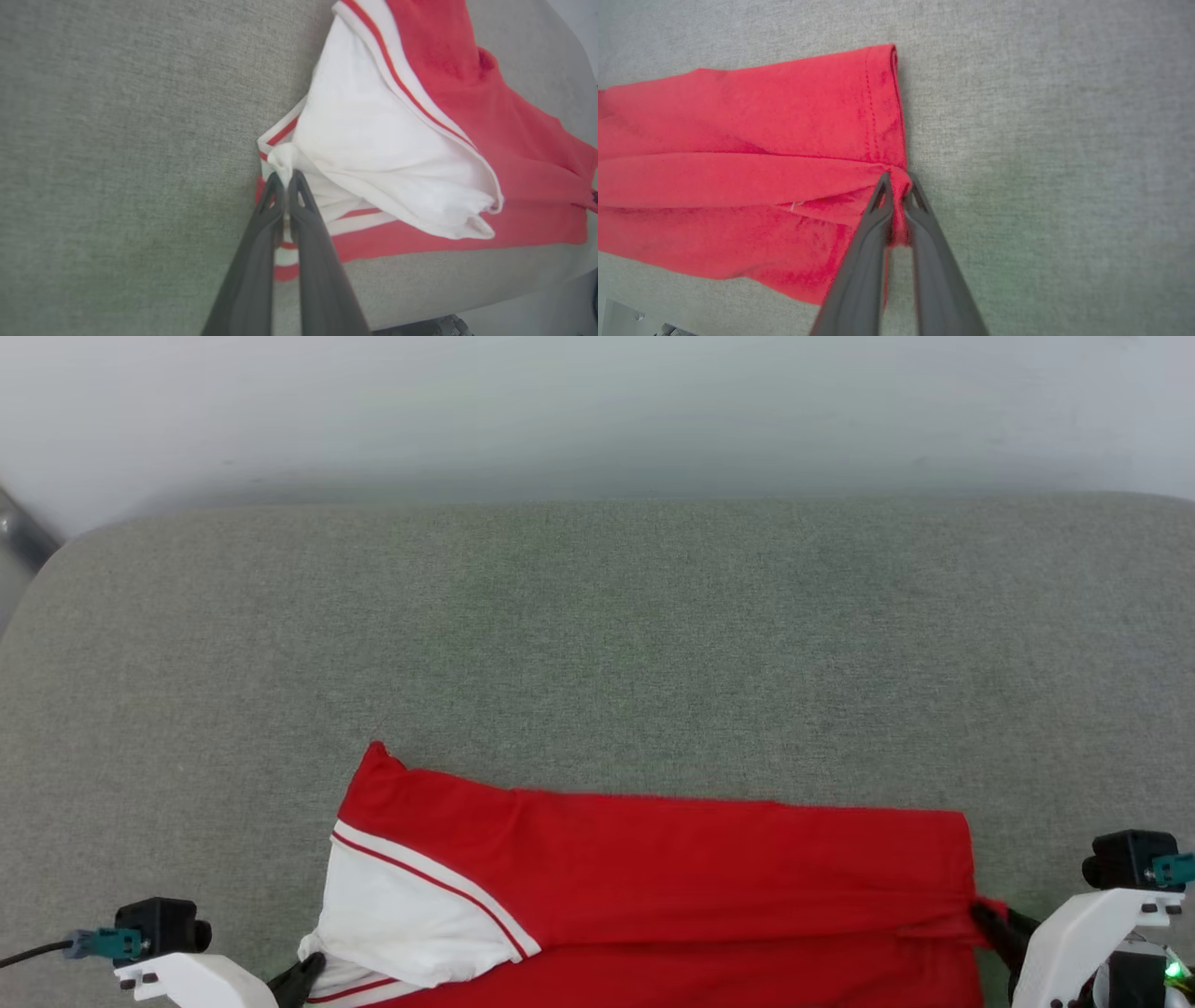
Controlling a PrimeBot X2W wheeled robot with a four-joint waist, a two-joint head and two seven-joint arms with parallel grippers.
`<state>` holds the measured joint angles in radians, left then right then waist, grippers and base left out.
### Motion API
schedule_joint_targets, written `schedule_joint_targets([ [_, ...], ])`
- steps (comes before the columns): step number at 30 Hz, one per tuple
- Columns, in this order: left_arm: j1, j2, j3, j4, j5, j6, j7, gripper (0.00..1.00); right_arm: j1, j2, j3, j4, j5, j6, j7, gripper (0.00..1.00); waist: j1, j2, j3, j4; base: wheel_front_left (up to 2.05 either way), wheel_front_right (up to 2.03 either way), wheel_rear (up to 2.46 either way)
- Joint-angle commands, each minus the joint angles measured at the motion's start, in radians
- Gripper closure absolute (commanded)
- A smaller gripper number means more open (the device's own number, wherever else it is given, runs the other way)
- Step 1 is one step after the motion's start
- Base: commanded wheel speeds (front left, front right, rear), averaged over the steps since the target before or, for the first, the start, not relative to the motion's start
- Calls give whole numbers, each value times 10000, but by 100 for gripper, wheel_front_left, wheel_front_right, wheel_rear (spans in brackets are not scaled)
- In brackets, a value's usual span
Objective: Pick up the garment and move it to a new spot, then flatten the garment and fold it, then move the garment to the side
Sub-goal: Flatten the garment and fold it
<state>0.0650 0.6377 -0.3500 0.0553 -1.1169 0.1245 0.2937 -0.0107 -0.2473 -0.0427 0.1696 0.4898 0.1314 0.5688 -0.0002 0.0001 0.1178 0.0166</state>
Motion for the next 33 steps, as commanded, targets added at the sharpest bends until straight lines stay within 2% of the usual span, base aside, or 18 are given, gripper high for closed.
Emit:
schedule_joint_targets([
  [1, 27, -131, -93, 122, 73, -26, -106, 0, 141, 67, 28, 122, 76, -11, -245, 0, 2, -1, 4, 5, 0, 0, 0],
  [7, -196, -460, -220, 422, 536, -96, -796, 0, 379, 24, 109, -80, 88, -10, -803, 0, 2, -1, -125, -93, 0, 0, 0],
  [11, -312, -696, -176, 355, 1111, 38, -1744, 0, 575, -104, 104, -905, -5, -10, -1040, 0, 2, -1, -320, -236, 0, 0, 0],
  [15, -465, -838, -56, -17, 1691, 279, -2664, 0, 661, -172, -368, -1816, -133, -10, -804, 0, 2, -1, -558, -321, 0, 0, 0],
  [19, -703, -1004, -51, -442, 2239, 380, -3458, 0, 594, -243, -1011, -2296, -197, -10, -117, 0, 2, -1, -815, -339, 0, 0, 0],
  [24, -1004, -1116, -126, -946, 3184, 741, -4410, 0, 492, -297, -1621, -2530, -282, -10, 1224, 0, 2, -1, -980, -205, 0, 0, 0],
  [29, -1291, -1359, -311, -1162, 4198, 1028, -5199, 0, 519, -286, -1724, -2489, -220, -10, 2697, 0, 2, -1, -895, 99, 0, 0, 0],
  [33, -1429, -1539, -298, -1298, 4788, 1212, -5442, 0, 559, -108, -1632, -2206, -145, -10, 3301, 0, 2, -1, -689, 401, 0, 0, 0],
])
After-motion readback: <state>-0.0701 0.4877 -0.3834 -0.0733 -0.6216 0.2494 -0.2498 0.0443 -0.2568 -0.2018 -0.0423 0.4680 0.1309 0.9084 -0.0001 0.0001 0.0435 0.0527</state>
